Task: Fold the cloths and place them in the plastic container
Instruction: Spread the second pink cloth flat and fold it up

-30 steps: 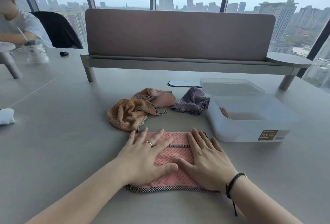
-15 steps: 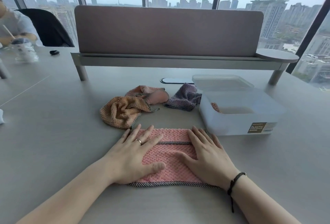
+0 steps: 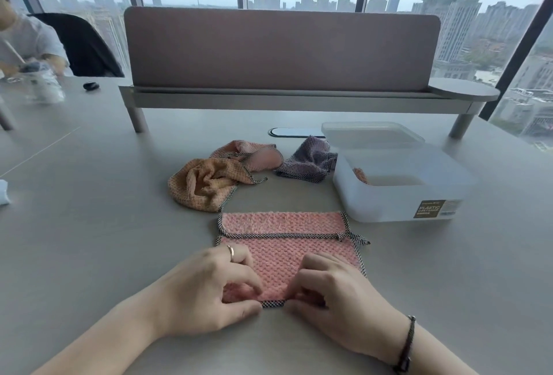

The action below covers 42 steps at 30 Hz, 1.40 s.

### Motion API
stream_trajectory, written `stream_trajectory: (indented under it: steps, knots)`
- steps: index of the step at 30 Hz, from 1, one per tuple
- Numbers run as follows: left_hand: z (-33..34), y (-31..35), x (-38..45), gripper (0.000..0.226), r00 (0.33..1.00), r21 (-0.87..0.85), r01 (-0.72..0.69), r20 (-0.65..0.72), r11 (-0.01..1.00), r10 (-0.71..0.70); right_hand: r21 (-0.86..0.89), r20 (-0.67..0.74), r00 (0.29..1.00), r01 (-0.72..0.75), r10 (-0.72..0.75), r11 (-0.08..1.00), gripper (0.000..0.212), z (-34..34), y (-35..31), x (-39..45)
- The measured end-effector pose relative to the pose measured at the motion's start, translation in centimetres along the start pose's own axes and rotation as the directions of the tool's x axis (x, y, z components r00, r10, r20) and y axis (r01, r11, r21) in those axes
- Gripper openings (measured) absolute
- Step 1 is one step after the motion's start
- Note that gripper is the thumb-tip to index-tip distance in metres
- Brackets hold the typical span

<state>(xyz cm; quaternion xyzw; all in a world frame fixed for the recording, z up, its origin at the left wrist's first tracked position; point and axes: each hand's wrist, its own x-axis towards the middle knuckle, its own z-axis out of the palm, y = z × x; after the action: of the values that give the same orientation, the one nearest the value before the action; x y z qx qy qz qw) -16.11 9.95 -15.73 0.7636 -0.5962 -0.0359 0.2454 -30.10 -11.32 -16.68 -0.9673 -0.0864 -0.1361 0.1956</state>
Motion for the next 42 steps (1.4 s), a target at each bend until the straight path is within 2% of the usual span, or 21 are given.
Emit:
stream_trajectory:
  steps: [3, 6, 10, 12, 14, 16, 19, 22, 25, 29, 34, 39, 42]
  knots:
    - [0.1, 0.4, 0.2, 0.021, 1.0, 0.06, -0.017, 0.012, 0.998, 0.016, -0.033, 0.011, 1.0, 0.009, -0.008, 0.999, 0.015, 0.3, -0.4, 0.2]
    - [0.3, 0.9, 0.5, 0.036, 1.0, 0.151, -0.026, 0.012, 0.988, 0.025, -0.059, 0.011, 1.0, -0.002, 0.003, 0.998, 0.019, 0.5, -0.8, 0.2]
    - [0.7, 1.3, 1.2, 0.024, 0.999, 0.208, -0.004, -0.049, 0.978, 0.015, 0.192, -0.045, 0.989, -0.131, 0.142, 0.973, 0.016, 0.0, -0.6, 0.2]
    - [0.8, 1.0, 1.3, 0.028, 0.996, 0.151, 0.051, -0.085, 0.987, -0.038, 0.281, -0.064, 0.977, -0.177, 0.202, 0.943, 0.013, -0.4, -0.4, 0.2]
    - [0.5, 0.7, 1.3, 0.026, 0.987, 0.016, 0.109, -0.119, 0.994, -0.106, 0.288, -0.048, 0.975, -0.193, 0.215, 0.938, 0.018, -0.4, -0.3, 0.0]
    - [0.0, 0.3, 1.1, 0.023, 0.972, -0.118, 0.163, -0.152, 0.979, -0.181, 0.195, -0.026, 0.978, -0.199, 0.208, 0.96, 0.035, -0.2, -0.2, -0.4]
    - [-0.9, -0.9, 0.7, 0.014, 0.96, -0.258, 0.209, -0.13, 0.943, -0.249, 0.043, -0.09, 0.979, -0.179, 0.183, 0.983, 0.041, -0.6, 0.4, -1.0]
    - [-1.5, -2.1, 0.3, 0.012, 0.941, -0.289, 0.259, -0.14, 0.922, -0.308, 0.212, -0.136, 0.928, -0.316, 0.348, 0.925, 0.035, -1.9, 1.7, -1.2]
    - [-1.4, -2.4, 0.8, 0.012, 0.904, -0.303, 0.3, -0.213, 0.905, -0.371, 0.342, -0.172, 0.874, -0.379, 0.454, 0.86, 0.024, -3.1, 3.2, -0.8]
    - [-1.4, -2.5, 2.2, 0.006, 0.88, -0.244, 0.327, -0.273, 0.913, -0.388, 0.351, -0.205, 0.826, -0.439, 0.525, 0.827, 0.015, -3.2, 4.2, 0.1]
    - [-1.2, -3.5, 2.7, 0.006, 0.881, -0.079, 0.382, -0.27, 0.921, -0.389, 0.222, -0.243, 0.796, -0.511, 0.555, 0.83, 0.019, -2.5, 4.3, 0.6]
    - [-0.5, -3.9, 2.2, 0.012, 0.912, 0.046, 0.312, -0.295, 0.949, -0.286, 0.136, -0.277, 0.807, -0.504, 0.521, 0.853, 0.021, -1.9, 4.0, 0.3]
    - [-0.5, -3.9, 2.2, 0.017, 0.938, 0.188, 0.256, -0.287, 0.948, -0.197, 0.084, -0.32, 0.826, -0.464, 0.465, 0.882, 0.018, -1.7, 4.1, 0.2]
